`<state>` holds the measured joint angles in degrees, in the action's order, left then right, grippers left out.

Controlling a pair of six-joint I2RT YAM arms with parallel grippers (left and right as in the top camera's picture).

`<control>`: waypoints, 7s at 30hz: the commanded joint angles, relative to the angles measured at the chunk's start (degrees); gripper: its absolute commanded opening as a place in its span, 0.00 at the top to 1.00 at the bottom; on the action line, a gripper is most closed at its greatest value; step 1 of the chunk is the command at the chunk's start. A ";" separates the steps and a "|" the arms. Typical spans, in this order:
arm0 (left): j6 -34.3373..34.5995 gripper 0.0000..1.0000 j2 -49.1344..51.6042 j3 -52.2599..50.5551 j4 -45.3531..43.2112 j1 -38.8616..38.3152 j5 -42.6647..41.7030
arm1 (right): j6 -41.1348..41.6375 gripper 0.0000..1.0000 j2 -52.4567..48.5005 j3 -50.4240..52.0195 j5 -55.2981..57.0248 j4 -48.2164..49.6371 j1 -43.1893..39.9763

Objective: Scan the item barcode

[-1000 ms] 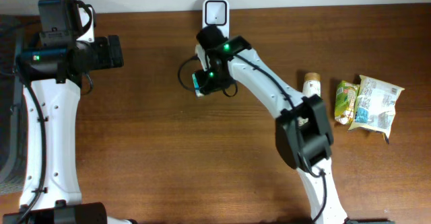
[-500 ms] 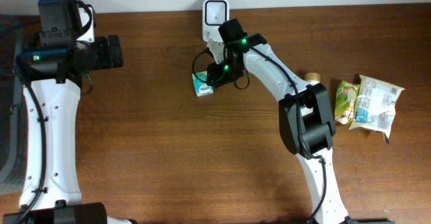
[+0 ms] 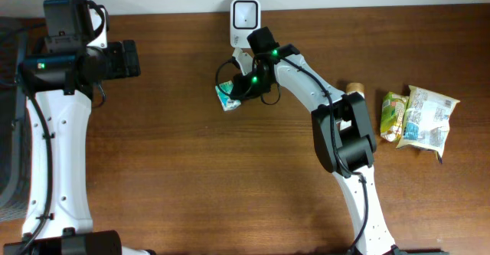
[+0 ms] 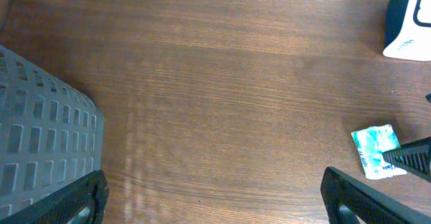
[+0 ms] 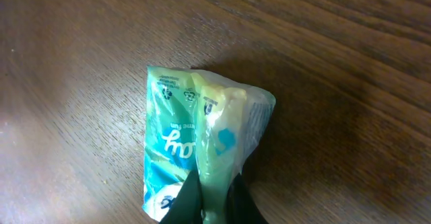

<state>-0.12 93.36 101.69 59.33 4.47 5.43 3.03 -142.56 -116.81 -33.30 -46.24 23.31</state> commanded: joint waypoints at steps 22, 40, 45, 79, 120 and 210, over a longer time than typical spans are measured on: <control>0.57 0.01 -0.92 0.20 -0.07 0.09 0.42 | -12.22 0.96 11.43 -1.03 -55.67 -25.46 -12.98; 0.57 0.01 -0.92 0.20 -0.07 0.11 0.44 | -46.07 0.96 21.27 -1.03 -54.53 -48.83 -17.70; 0.57 0.01 -0.92 0.20 -0.07 0.09 0.42 | -21.81 0.96 21.27 -6.73 -34.10 -37.48 -14.60; 0.57 0.01 -0.90 0.20 -0.07 0.07 0.42 | -49.33 0.96 -8.26 -19.12 62.10 28.76 2.91; 0.57 0.01 -0.90 0.20 -0.07 0.09 0.42 | 11.76 0.96 22.29 -18.86 49.03 -50.90 5.07; 0.57 0.01 -0.90 0.20 -0.07 0.20 0.42 | -4.31 0.01 96.17 24.09 29.35 -29.09 -22.18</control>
<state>-0.12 93.36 101.69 59.29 4.47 5.45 -0.01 -49.91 -98.61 -5.45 -82.24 1.32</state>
